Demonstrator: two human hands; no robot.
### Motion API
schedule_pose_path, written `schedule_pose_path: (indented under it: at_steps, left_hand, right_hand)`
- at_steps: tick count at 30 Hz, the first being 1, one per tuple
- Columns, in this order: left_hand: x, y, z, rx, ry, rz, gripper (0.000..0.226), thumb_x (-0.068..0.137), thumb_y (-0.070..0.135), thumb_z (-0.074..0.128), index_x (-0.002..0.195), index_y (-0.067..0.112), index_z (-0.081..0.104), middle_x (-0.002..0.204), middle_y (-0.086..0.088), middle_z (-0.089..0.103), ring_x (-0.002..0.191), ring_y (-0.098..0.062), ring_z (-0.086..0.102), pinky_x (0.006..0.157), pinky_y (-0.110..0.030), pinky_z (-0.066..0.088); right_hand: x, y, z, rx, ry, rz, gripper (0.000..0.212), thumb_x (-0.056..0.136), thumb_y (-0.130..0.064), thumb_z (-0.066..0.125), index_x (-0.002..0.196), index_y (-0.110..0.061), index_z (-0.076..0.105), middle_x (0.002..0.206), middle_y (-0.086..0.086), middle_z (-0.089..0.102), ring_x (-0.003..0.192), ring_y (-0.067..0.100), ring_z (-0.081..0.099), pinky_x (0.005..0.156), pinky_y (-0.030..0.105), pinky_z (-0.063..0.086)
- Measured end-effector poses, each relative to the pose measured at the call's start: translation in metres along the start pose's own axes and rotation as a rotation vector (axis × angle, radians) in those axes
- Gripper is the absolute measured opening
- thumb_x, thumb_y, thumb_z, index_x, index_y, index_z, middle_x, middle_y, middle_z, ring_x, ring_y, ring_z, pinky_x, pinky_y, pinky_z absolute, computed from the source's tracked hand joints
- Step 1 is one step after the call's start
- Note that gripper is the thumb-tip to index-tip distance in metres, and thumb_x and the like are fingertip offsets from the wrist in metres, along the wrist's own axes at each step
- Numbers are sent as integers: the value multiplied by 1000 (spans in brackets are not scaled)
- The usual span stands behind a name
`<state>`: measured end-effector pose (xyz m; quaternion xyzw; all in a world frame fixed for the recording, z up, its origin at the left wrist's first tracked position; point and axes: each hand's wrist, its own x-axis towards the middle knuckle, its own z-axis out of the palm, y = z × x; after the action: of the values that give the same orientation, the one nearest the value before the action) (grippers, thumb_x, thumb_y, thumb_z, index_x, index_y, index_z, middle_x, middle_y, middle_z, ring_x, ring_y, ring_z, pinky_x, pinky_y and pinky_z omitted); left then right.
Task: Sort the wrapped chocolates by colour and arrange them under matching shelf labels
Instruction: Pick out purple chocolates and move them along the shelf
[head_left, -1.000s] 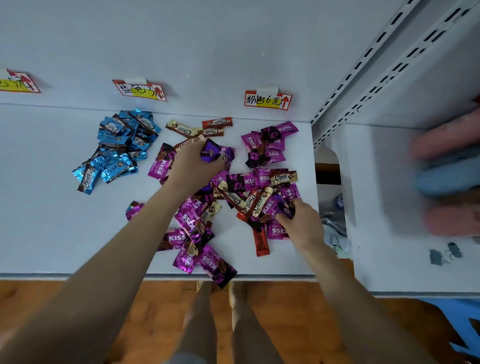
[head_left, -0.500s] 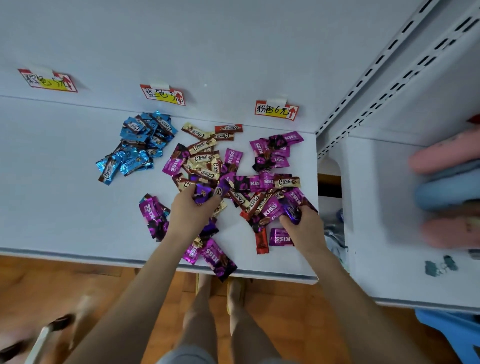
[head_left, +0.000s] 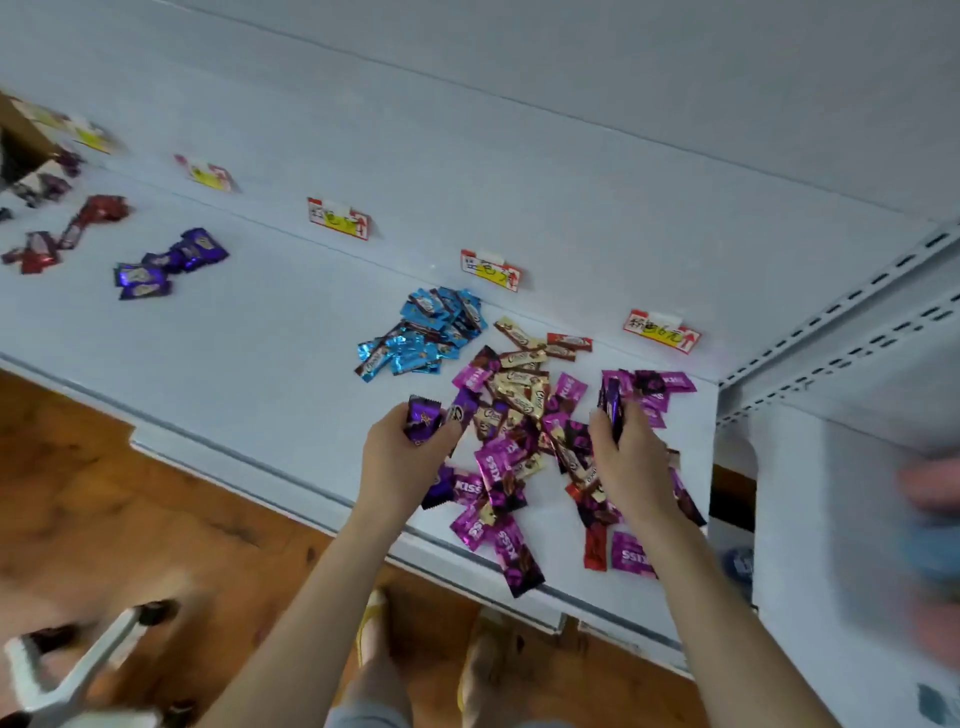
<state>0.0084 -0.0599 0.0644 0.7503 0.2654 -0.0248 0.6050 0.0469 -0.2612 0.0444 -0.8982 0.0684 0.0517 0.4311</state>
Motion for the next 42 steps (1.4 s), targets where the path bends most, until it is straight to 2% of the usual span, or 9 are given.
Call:
schedule_pose_path:
  at_steps: [4, 8, 11, 13, 15, 19, 27, 33, 42]
  left_hand:
    - [6, -3, -66, -94, 116, -31, 11, 83, 18, 69, 77, 15, 59, 64, 1, 59, 52, -10, 47, 44, -14, 37]
    - [16, -12, -141, -136, 190, -34, 11, 83, 17, 67, 78, 15, 58, 63, 2, 59, 53, -11, 46, 48, -17, 36]
    - [29, -24, -204, -135, 221, -49, 9, 84, 16, 67, 81, 11, 60, 65, -1, 60, 56, -15, 47, 51, -21, 37]
    - [41, -32, -244, -117, 224, -60, 11, 84, 16, 67, 85, 6, 61, 70, -7, 63, 58, -18, 48, 53, -24, 37]
    - [56, -39, -278, -90, 233, -67, 11, 84, 16, 67, 85, 7, 60, 69, -7, 61, 56, -18, 47, 51, -24, 36]
    - [84, -48, -329, -57, 236, -77, 16, 84, 17, 67, 86, 3, 60, 65, -5, 56, 52, -16, 44, 49, -23, 35]
    - [163, -49, -368, -3, 191, -103, 14, 85, 18, 65, 89, 6, 59, 71, -6, 59, 58, -17, 48, 52, -23, 38]
    - [230, -50, -390, 10, 166, -156, 18, 86, 17, 65, 91, 1, 59, 74, -13, 60, 56, -19, 45, 53, -27, 36]
    - [316, -66, -412, 129, 51, -174, 15, 86, 19, 64, 79, 13, 52, 65, 1, 54, 53, -11, 44, 41, -12, 35]
  right_hand:
    - [12, -62, 46, -6, -120, -102, 19, 97, -26, 41, 93, -9, 47, 63, 0, 46, 49, 12, 42, 40, 13, 34]
    - [14, -129, 106, 5, -187, -213, 17, 97, -26, 43, 83, -16, 45, 67, 3, 49, 55, 15, 46, 42, 13, 34]
    - [9, -180, 162, 3, -247, -235, 18, 95, -27, 45, 87, -11, 46, 73, 8, 53, 67, 26, 54, 56, 33, 41]
    - [4, -211, 200, 3, -258, -256, 19, 95, -26, 47, 89, -8, 48, 74, 9, 54, 71, 29, 54, 61, 36, 41]
    - [-1, -238, 237, -9, -274, -263, 19, 94, -27, 47, 95, -8, 49, 79, 11, 58, 75, 28, 57, 65, 35, 43]
    - [-6, -277, 294, -5, -341, -266, 14, 95, -29, 46, 94, -15, 47, 82, 8, 59, 72, 20, 55, 55, 21, 38]
    - [34, -319, 374, -27, -403, -242, 16, 95, -28, 45, 94, -12, 47, 84, 4, 53, 71, 17, 48, 58, 24, 35]
    - [85, -338, 429, -72, -398, -220, 19, 95, -27, 46, 97, -8, 49, 88, 5, 52, 76, 16, 47, 62, 23, 34]
    - [129, -351, 489, -145, -361, -105, 23, 93, -24, 50, 108, -6, 53, 106, 12, 58, 92, 21, 54, 73, 24, 40]
